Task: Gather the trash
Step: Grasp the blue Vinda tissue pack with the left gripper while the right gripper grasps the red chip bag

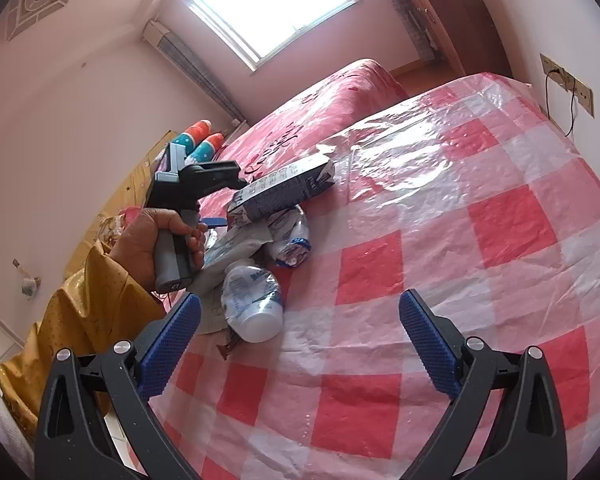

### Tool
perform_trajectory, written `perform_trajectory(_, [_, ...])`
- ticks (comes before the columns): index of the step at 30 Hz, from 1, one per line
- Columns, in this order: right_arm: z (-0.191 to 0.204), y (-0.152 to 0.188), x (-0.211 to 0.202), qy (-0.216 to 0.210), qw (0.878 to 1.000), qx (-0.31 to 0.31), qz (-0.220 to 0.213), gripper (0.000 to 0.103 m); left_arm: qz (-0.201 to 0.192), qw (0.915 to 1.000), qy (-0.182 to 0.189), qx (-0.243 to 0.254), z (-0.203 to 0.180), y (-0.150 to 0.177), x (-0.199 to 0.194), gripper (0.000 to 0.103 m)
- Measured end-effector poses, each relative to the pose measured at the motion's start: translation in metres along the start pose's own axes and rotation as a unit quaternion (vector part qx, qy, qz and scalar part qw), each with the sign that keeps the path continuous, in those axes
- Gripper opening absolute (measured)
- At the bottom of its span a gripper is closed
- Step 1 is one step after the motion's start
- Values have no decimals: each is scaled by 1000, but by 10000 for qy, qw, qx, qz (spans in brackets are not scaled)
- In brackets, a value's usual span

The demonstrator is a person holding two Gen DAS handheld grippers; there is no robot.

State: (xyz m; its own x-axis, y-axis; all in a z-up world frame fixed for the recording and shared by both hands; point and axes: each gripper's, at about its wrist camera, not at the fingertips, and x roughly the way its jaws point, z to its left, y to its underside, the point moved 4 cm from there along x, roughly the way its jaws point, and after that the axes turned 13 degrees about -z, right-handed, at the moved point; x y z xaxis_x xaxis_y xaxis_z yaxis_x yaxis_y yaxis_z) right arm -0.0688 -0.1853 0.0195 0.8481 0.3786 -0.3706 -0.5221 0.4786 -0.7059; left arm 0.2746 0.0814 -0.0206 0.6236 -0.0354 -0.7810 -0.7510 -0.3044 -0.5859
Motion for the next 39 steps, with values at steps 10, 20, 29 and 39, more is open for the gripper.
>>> perform_trajectory(10, [-10, -9, -9, 188, 9997, 42, -128, 98, 167, 9916, 605, 1128, -41, 82, -38, 71])
perform_trajectory(20, [-20, -8, -10, 381, 9993, 1, -68, 98, 420, 9750, 1543, 1545, -69, 168, -101, 71])
perform_trajectory(29, [-17, 4, 4, 271, 9992, -124, 281, 98, -323, 9771, 1717, 1212, -26, 147, -157, 73])
perform_trajectory(39, [-4, 21, 29, -159, 9972, 0, 736, 98, -258, 9755, 1554, 1536, 9, 92, -108, 78])
